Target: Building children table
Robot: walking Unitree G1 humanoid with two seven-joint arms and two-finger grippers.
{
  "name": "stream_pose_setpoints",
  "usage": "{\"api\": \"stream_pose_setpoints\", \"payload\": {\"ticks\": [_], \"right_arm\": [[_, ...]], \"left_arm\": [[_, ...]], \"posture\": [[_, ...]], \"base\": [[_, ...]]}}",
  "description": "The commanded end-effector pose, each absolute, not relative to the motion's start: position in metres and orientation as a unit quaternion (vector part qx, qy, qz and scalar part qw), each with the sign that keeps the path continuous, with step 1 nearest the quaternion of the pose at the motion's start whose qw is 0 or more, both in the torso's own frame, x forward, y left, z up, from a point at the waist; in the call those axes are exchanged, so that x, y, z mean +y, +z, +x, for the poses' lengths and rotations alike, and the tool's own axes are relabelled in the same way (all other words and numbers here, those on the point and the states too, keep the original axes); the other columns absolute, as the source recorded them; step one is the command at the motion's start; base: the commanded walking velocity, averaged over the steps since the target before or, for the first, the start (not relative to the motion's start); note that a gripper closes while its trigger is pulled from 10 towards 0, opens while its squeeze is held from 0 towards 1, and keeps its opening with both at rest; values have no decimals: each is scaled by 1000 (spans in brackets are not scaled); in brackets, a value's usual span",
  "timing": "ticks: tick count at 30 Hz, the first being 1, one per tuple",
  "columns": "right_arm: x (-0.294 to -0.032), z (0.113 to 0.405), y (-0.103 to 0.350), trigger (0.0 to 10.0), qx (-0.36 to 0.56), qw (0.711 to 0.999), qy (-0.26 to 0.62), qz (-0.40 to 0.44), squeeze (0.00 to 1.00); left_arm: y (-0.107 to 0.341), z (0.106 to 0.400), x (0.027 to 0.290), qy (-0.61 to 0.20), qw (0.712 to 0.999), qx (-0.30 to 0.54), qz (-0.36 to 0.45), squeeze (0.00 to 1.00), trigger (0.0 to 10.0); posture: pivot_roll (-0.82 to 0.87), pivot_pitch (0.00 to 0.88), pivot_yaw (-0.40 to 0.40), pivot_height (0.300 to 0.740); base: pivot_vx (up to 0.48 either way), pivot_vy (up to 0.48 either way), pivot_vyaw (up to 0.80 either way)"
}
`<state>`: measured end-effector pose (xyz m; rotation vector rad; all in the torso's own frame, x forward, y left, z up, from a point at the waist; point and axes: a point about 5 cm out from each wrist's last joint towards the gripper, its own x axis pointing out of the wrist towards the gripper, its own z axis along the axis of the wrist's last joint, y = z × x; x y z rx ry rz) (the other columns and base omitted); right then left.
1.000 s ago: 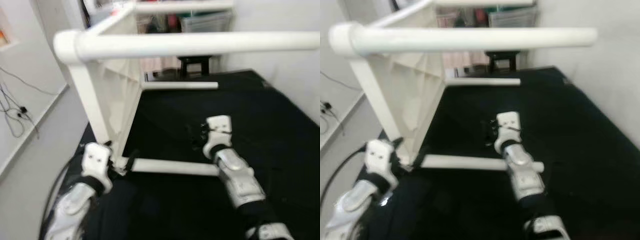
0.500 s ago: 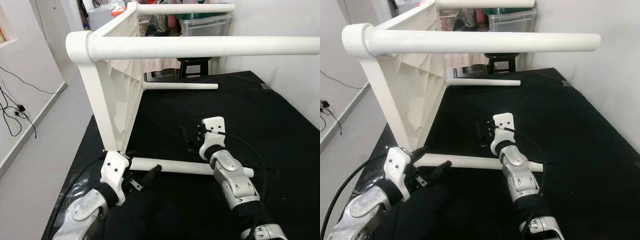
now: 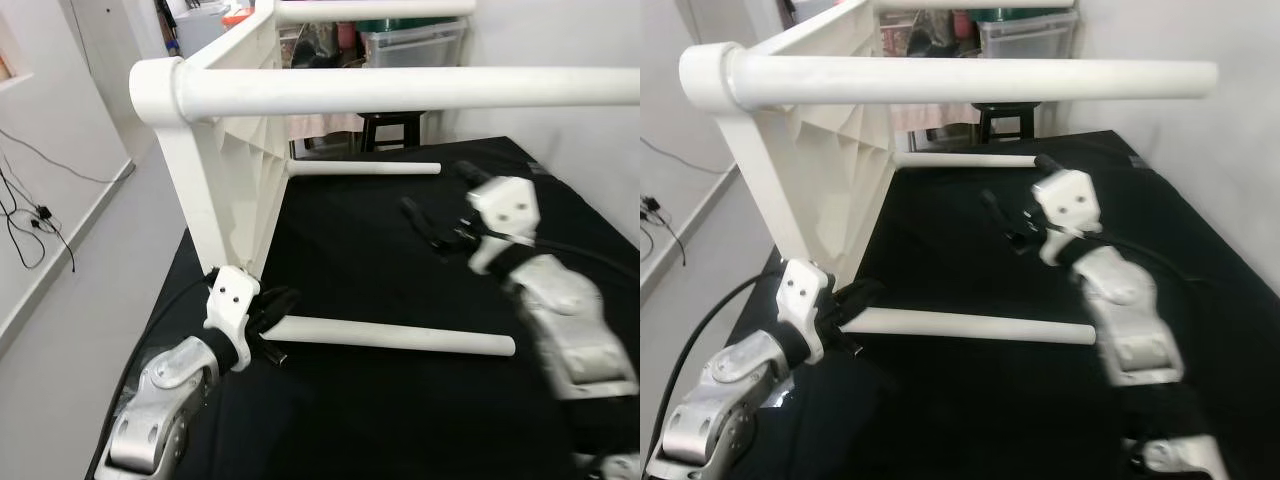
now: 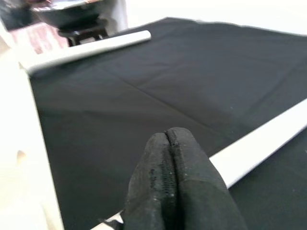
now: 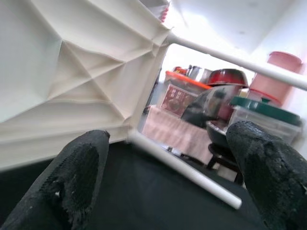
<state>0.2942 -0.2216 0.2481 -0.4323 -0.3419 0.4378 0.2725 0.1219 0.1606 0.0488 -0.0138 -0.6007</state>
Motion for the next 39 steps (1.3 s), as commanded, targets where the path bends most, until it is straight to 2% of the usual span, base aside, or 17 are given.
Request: {"api": "stream_pose_setpoints", "payload": {"ticks": [1, 2, 4, 7, 9, 12, 16, 19, 20, 21, 23, 28, 30, 36, 39], "right_arm": [[-223, 282, 254, 10000, -167, 930, 254, -207, 0], [-223, 282, 254, 10000, -167, 930, 254, -207, 0], [-238, 250, 270, 10000, -155, 917, 308, -202, 0], [-241, 234, 281, 10000, -158, 908, 338, -190, 0], [-239, 215, 301, 10000, -178, 888, 388, -173, 0], [-237, 209, 314, 10000, -205, 875, 407, -166, 0], [-226, 205, 337, 10000, -249, 830, 454, -206, 0], [-225, 206, 339, 10000, -249, 825, 458, -217, 0], [-221, 210, 343, 10000, -257, 820, 454, -235, 0], [-216, 216, 348, 10000, -271, 812, 444, -266, 0], [-209, 222, 357, 10000, -288, 801, 431, -298, 0], [-204, 227, 362, 10000, -300, 792, 424, -320, 0], [-194, 239, 373, 10000, -331, 779, 396, -356, 0], [-189, 246, 381, 10000, -352, 770, 373, -378, 0], [-183, 253, 384, 10000, -358, 751, 354, -426, 0]], "left_arm": [[158, 274, 121, -300, 954, 5, 16, 0, 0], [158, 274, 121, -300, 954, 5, 16, 0, 0], [158, 277, 117, -310, 951, 7, 8, 0, 0], [156, 279, 116, -314, 949, 10, 8, 0, 0], [156, 283, 114, -319, 948, 12, 10, 0, 0], [156, 285, 115, -316, 949, 11, 12, 0, 0], [156, 291, 123, -292, 956, 13, 13, 0, 0], [155, 292, 124, -290, 957, 14, 13, 0, 0], [155, 292, 126, -284, 959, 15, 12, 0, 6431], [155, 293, 128, -275, 961, 16, 10, 0, 10000], [155, 295, 132, -265, 964, 16, 5, 0, 10000], [155, 297, 135, -257, 966, 17, 2, 0, 10000], [154, 300, 137, -251, 968, 16, -1, 0, 10000], [155, 302, 136, -251, 968, 14, -3, 0, 10000], [155, 303, 135, -249, 969, 11, -7, 0, 10000]], "posture": [[-178, 52, 120, 740], [-178, 52, 120, 740], [-228, 69, 162, 740], [-237, 66, 172, 740], [-240, 59, 179, 740], [-237, 50, 180, 740], [-211, 19, 185, 740], [-210, 18, 188, 740], [-205, 6, 190, 740], [-194, 0, 188, 740], [-191, 0, 188, 740], [-190, 0, 189, 740], [-184, 0, 185, 740], [-183, 0, 185, 740], [-185, 0, 184, 740]], "base": [[0, 0, 0], [0, 0, 0], [0, 0, 0], [0, 0, 0], [0, 0, 0], [0, 0, 0], [0, 0, 0], [0, 0, 0], [0, 0, 0], [0, 0, 0], [0, 0, 0], [0, 0, 0], [0, 0, 0], [0, 0, 0], [0, 0, 0]]}}
